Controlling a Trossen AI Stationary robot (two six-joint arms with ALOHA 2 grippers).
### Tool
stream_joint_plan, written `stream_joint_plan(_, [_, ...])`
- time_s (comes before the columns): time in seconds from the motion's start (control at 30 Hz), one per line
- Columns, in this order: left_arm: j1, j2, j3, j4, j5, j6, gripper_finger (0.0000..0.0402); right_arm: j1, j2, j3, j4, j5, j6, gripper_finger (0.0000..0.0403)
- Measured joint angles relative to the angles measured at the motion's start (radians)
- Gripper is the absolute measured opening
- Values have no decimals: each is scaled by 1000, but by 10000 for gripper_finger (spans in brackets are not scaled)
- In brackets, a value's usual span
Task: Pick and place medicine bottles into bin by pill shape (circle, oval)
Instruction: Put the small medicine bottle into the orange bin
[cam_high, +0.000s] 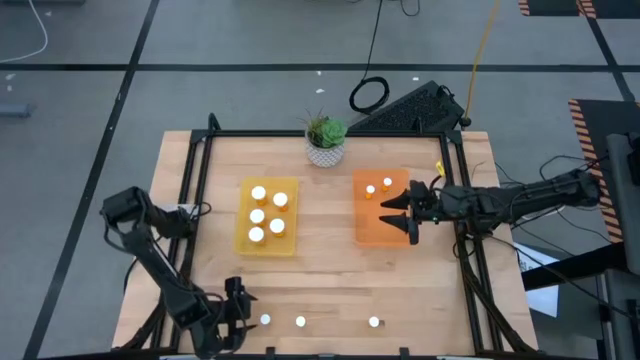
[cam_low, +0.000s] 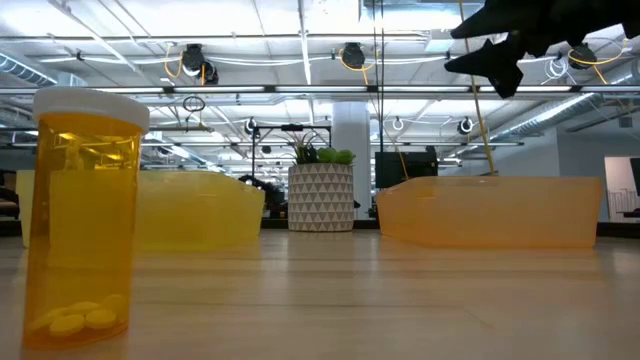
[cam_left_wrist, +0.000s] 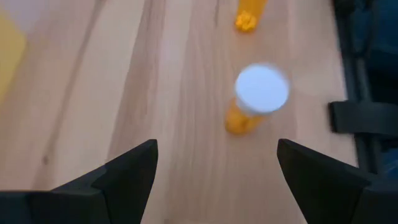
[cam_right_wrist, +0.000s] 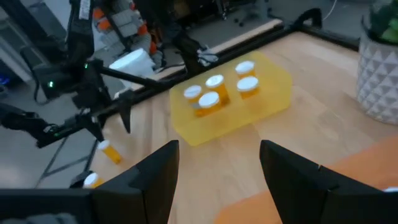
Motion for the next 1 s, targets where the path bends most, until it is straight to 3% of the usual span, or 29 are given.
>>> stream_joint_plan(0.13, [-9,69,0,9,6,-58,335,24,6,0,3,42,-13,219])
stream_joint_plan(0.33, [-12,139,0,137,-5,-19,335,29,7,0,3,64,-13,219])
stream_joint_plan(0.73, [-19,205,1,224,-127,-6,332,29,8,0,3,67,-13,219])
stream_joint_plan(1.0, [-28,280,3,294,-215,-14,257,30,30,0,3,85,-16,219])
